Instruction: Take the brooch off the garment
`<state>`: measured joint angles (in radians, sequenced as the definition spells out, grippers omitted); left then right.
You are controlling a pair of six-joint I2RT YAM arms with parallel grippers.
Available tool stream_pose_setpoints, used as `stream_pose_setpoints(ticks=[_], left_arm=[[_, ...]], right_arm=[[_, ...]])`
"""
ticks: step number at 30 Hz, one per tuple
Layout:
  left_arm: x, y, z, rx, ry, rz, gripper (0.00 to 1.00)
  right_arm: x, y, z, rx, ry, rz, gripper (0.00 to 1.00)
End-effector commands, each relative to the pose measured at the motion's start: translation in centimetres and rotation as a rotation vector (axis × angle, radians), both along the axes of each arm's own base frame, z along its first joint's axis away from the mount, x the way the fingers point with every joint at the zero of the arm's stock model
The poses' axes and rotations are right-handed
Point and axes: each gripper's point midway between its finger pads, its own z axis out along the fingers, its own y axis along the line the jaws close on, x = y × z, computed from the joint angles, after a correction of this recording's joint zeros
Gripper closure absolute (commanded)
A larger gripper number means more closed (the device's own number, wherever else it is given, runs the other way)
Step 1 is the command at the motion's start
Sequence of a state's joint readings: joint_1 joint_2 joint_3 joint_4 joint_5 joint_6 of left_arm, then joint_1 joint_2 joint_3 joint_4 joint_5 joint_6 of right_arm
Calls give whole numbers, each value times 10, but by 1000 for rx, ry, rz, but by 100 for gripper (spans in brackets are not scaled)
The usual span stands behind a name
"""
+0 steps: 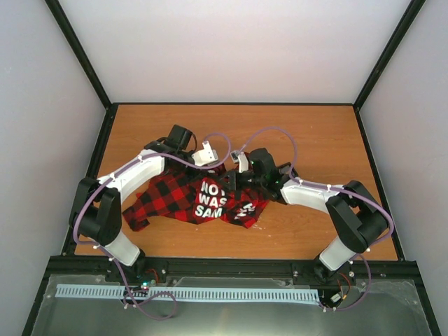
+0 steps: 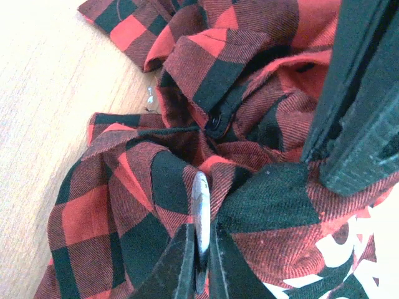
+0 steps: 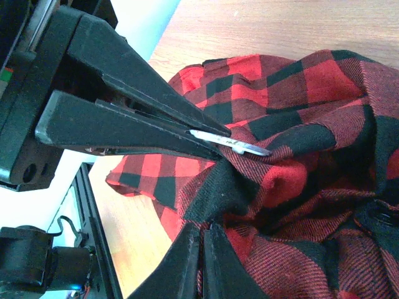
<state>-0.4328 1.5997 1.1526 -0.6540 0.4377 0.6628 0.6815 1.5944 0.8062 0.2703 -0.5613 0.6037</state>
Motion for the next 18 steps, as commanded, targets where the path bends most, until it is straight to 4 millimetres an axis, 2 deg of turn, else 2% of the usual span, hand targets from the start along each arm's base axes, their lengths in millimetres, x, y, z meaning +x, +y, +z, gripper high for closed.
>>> stream_pose_setpoints(ticks=[1,5,8,12,15,18], left_arm=[[11,-5,20,-41,-46,38,95],[0,-12,34,-107,-31,8,99],[-11,-14,42,-152,-36,-21,99],[-27,-20,71,-285,-57,-68,99],[-38,-24,110,-428,-85,-104,99],[-44,-25,145,-526,-98,-117,99]], right_arm=[[0,7,2,-6,-16,27,94],[2,6,8,-3,-32,24,89],[7,1,28,34,-73,10,81],[16,-20,75,130,-174,-16,67],[13,-33,119,203,-300,9,59],[3,-38,154,242,-423,48,53]])
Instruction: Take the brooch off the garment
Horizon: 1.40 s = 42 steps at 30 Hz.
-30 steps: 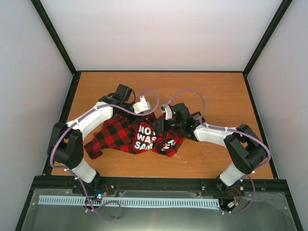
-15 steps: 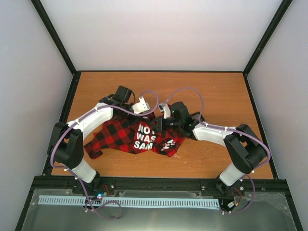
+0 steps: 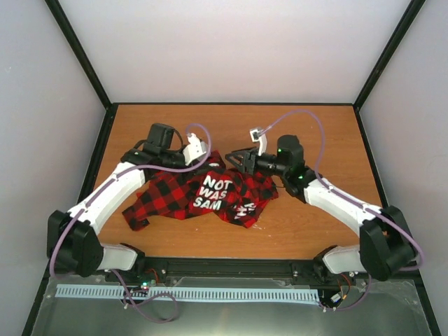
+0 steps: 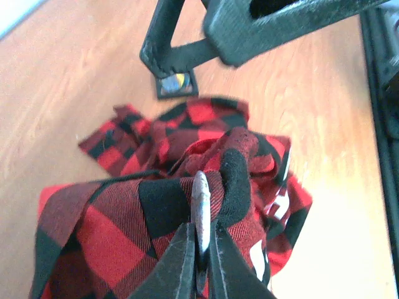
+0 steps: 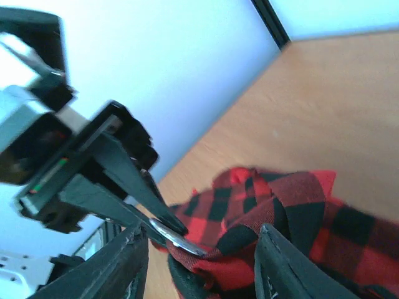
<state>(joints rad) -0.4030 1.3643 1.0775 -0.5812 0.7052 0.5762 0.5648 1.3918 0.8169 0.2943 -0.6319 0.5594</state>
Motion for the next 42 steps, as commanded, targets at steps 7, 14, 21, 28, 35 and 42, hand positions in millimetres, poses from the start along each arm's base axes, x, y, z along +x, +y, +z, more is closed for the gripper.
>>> stream_pose_setpoints(ticks=[7,14,21,28,35,42], left_arm=[[-39,-13,116,-353,-73,-146,99],[-58,-13,132,-432,-72,-206,99],[-61,-14,135,-455,-34,-210,99],[-66,-12,130,-450,-36,-219,88],[-66,-9,110,-369,-16,-232,60],[-45,-2,91,-282,-14,-137,65]], right_arm=[[-45,0,89,166,-322,234,48],[-69,2,95,209,-388,351,47],[-76,18,85,203,-349,408,58],[-65,21,75,182,-318,352,97],[-59,17,63,66,-324,323,97],[-57,13,50,-16,-303,303,97]])
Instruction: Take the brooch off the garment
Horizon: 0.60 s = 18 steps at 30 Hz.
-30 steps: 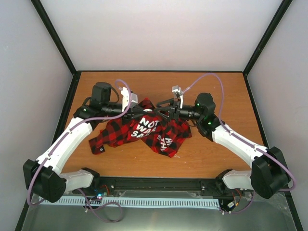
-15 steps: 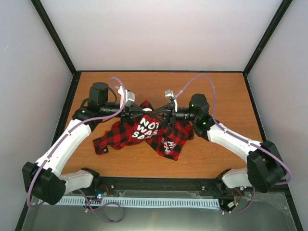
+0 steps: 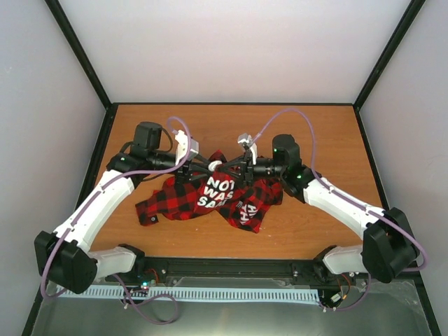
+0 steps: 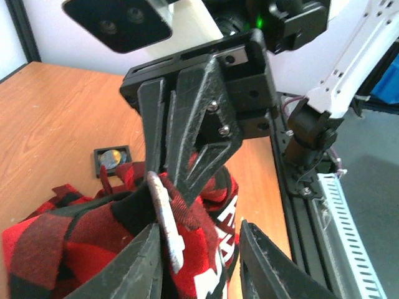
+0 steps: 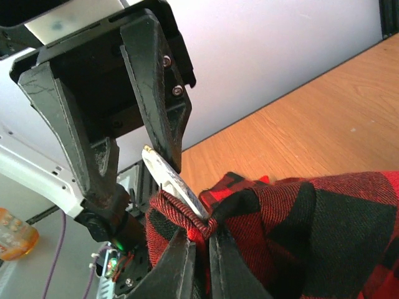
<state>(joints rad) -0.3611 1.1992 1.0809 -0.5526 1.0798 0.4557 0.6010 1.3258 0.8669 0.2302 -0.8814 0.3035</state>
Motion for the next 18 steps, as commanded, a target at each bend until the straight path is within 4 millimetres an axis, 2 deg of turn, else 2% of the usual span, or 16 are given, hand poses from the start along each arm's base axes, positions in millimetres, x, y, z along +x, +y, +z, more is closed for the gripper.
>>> stream_pose_setpoints(ticks=[1,7,15,18], left_arm=[[15,4,0,53,-33,61,68],[28,3,2,61,-18,110,82],[31,2,-15,98,50,107,84],[35,4,-24,137,70,123,91]], right_arm=[[0,-4,8,-33,-55,-26,97],[0,-4,8,-65,-67,-32,97],[2,2,7,-98,-84,-36,97],[5,4,5,-123,-87,-48,97]])
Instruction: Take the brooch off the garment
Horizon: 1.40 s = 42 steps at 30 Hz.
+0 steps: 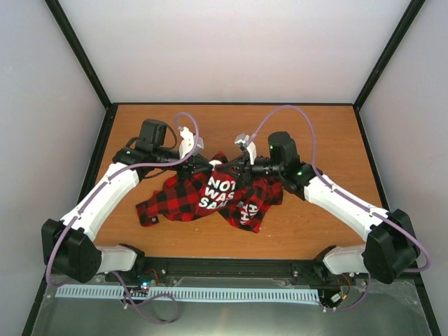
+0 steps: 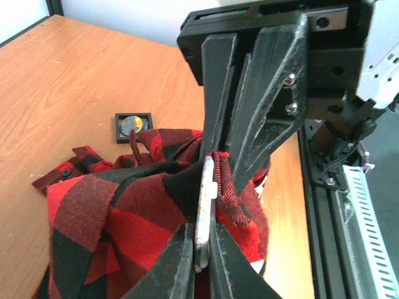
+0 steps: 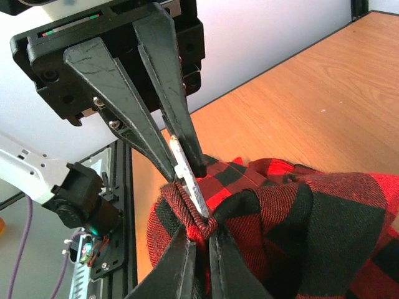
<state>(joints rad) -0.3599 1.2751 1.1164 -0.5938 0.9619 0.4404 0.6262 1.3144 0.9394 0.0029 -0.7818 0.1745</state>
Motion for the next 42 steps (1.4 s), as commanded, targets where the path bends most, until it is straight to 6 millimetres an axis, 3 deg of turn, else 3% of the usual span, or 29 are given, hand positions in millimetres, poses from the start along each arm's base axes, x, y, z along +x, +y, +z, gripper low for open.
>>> stream_pose_setpoints(ticks=[1,5,10,15,20,27,28,30,32,35,42], left_arm=[[9,3,-2,50,12,32,94],[9,5,-6,67,16,37,99],[8,7,-3,72,-6,41,89],[13,7,-6,87,-1,57,88],[15,6,-7,90,10,57,99],[8,4,0,58,17,24,99],[6,3,2,51,18,11,97],[5,2,6,49,16,-3,77],[6,3,8,57,0,-6,69],[6,3,13,63,-29,-17,66],[1,7,12,96,-38,-49,70]], right_arm=[[4,4,14,-11,-63,-6,97],[9,2,9,-44,-70,-35,97],[10,1,9,-75,-84,-40,97],[8,5,11,-92,-97,-28,97],[8,8,7,-119,-101,-31,97],[11,9,12,-131,-124,-39,97],[10,9,13,-138,-130,-36,97],[8,10,11,-151,-132,-28,97],[7,10,11,-159,-135,-23,97],[6,9,9,-164,-136,-20,97],[6,7,6,-195,-141,-16,97]])
